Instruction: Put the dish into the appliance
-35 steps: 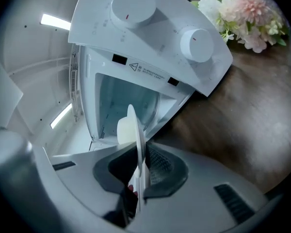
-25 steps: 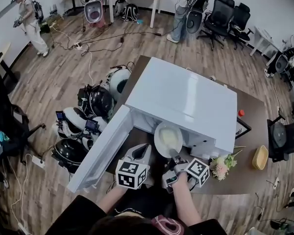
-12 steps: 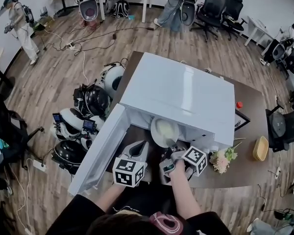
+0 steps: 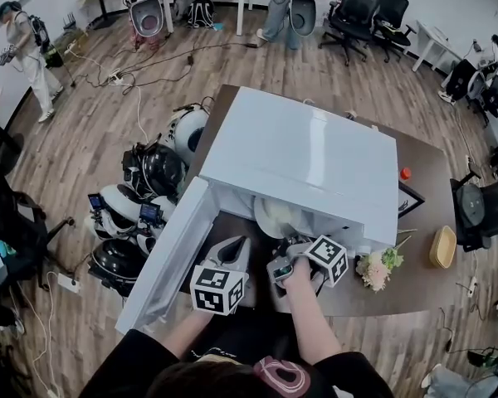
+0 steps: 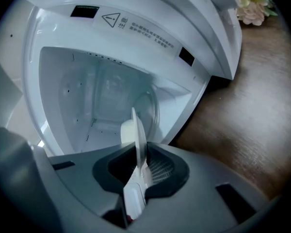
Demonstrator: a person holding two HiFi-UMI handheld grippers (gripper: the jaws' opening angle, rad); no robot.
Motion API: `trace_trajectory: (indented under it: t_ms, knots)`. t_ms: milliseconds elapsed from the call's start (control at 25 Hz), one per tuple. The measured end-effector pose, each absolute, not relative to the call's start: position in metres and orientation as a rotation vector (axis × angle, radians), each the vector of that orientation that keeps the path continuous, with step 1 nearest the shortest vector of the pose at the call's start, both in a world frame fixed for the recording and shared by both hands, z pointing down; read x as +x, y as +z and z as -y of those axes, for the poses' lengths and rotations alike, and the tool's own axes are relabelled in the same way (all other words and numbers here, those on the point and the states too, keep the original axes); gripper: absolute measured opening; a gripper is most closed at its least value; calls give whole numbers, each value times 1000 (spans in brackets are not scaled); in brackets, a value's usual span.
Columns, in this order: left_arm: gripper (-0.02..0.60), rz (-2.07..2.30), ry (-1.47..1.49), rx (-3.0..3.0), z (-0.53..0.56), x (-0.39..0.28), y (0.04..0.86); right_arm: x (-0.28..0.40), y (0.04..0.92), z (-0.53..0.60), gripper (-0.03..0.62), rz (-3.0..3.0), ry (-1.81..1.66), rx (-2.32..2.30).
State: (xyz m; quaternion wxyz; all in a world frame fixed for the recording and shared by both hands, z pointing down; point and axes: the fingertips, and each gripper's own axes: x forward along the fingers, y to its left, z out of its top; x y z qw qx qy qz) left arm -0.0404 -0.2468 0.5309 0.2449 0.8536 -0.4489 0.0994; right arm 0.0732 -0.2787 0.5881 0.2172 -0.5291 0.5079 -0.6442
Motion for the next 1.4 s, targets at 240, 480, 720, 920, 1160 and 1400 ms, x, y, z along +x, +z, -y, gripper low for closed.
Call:
trace_trajectory:
  t_ms: [240, 480, 720, 920, 1160, 1400]
  knots:
    - [8, 1205, 280, 2341, 247, -36, 532, 76, 590, 288, 57, -1376, -1771, -1464]
    - [8, 1200, 279, 2334, 248, -38, 533, 82, 585, 301, 61, -1388, -1688, -1492]
    - [8, 1199, 276, 2335, 248, -41, 534, 83, 587, 315, 63, -1434, -1674, -1502]
    - [8, 1219, 280, 2323, 250, -47, 535, 80, 592, 321, 58, -1453, -1681, -1520]
    - [8, 1227, 276, 2318, 251, -46, 537, 80, 596, 326, 57, -1520, -1660, -1550]
    - [8, 1223, 280, 2318, 253, -43, 537, 83, 596, 331, 66, -1591, -1621, -1583]
